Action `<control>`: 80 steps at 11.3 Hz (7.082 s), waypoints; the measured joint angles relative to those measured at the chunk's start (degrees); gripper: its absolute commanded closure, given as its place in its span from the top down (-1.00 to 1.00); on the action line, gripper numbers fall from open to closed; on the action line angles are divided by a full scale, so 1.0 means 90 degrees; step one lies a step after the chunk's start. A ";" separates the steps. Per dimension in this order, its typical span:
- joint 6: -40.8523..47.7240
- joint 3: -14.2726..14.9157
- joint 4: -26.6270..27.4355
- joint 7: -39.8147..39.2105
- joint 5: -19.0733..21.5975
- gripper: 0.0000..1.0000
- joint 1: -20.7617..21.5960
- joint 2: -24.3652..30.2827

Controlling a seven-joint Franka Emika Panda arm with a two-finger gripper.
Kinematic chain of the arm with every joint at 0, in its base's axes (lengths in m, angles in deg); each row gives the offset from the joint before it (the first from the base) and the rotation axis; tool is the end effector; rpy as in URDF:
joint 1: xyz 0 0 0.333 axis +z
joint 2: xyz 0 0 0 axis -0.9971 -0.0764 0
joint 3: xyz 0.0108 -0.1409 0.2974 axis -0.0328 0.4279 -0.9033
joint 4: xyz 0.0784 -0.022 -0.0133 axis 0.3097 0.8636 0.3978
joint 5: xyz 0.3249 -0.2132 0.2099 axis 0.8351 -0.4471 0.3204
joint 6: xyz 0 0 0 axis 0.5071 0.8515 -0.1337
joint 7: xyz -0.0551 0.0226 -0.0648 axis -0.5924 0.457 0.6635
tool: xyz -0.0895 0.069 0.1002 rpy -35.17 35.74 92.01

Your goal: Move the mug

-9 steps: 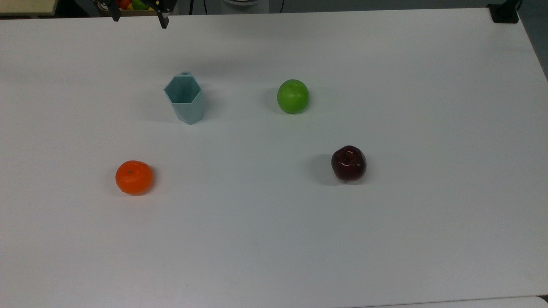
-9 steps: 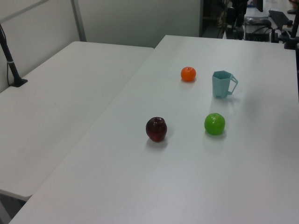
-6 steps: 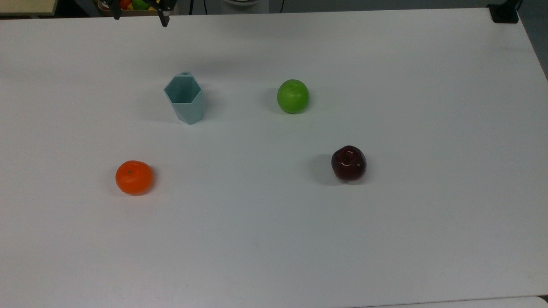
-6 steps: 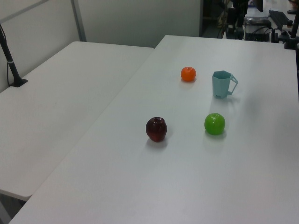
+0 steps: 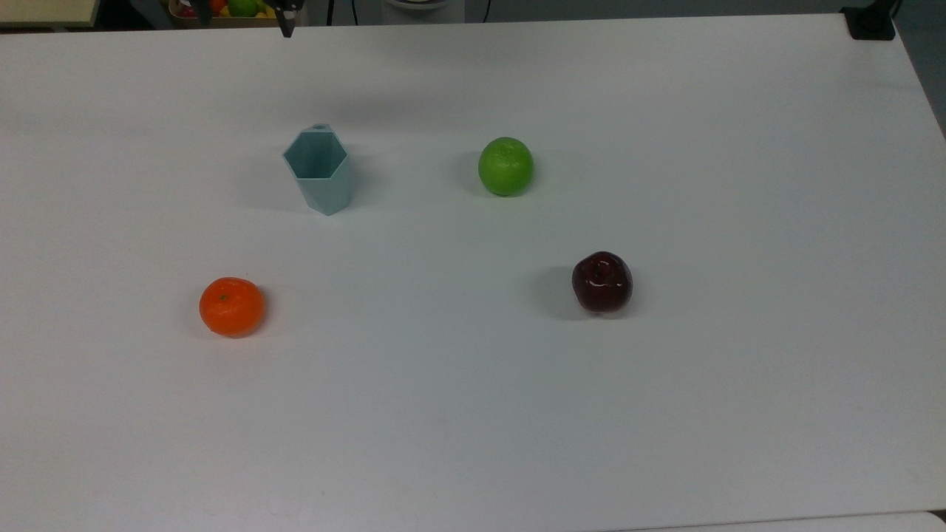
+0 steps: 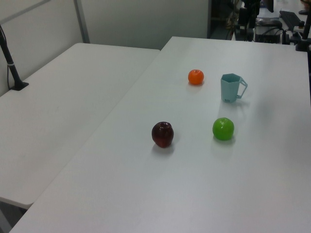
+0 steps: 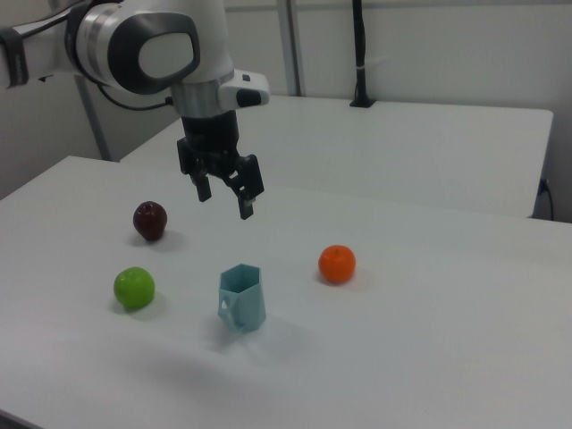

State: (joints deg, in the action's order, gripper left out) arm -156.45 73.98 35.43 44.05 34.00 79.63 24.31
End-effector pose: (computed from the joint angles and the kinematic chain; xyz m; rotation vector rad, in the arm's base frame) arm 0.6030 -0.1249 0.5457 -3.1183 0.1952 0.0079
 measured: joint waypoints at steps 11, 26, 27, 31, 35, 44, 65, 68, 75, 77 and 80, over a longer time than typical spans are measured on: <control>-0.2188 -0.0003 0.3723 -0.1943 0.0008 1.00 0.0036 0.1049; -0.3983 -0.0037 0.3809 -0.1955 0.0007 -0.54 0.0197 -0.0075; -0.3984 -0.0037 0.3808 -0.1940 0.0007 -0.58 0.0197 -0.0075; -0.3986 -0.0037 0.3808 -0.1908 0.0007 -0.71 0.0197 -0.0075; -0.3986 -0.0039 0.3740 -0.1903 0.0007 -0.73 0.0197 -0.0016; -0.1985 -0.0616 0.2723 -0.3348 0.0020 -0.72 0.0214 0.0471; -0.1650 -0.2469 0.2306 -0.3377 -0.0359 -0.72 0.1668 0.0143; -0.1850 -0.2468 0.1459 -0.3063 -0.0739 -0.72 0.1816 -0.0997; -0.2496 -0.2459 0.0951 -0.2371 -0.1591 0.47 0.2242 -0.2059; -0.2496 -0.2453 0.0787 -0.2367 -0.1598 1.00 0.2250 -0.2242; -0.2496 -0.2452 0.0702 -0.2234 -0.1620 1.00 0.2276 -0.2346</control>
State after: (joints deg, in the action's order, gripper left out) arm -178.91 51.91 41.75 23.95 19.42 100.11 3.19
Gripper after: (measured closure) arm 0.154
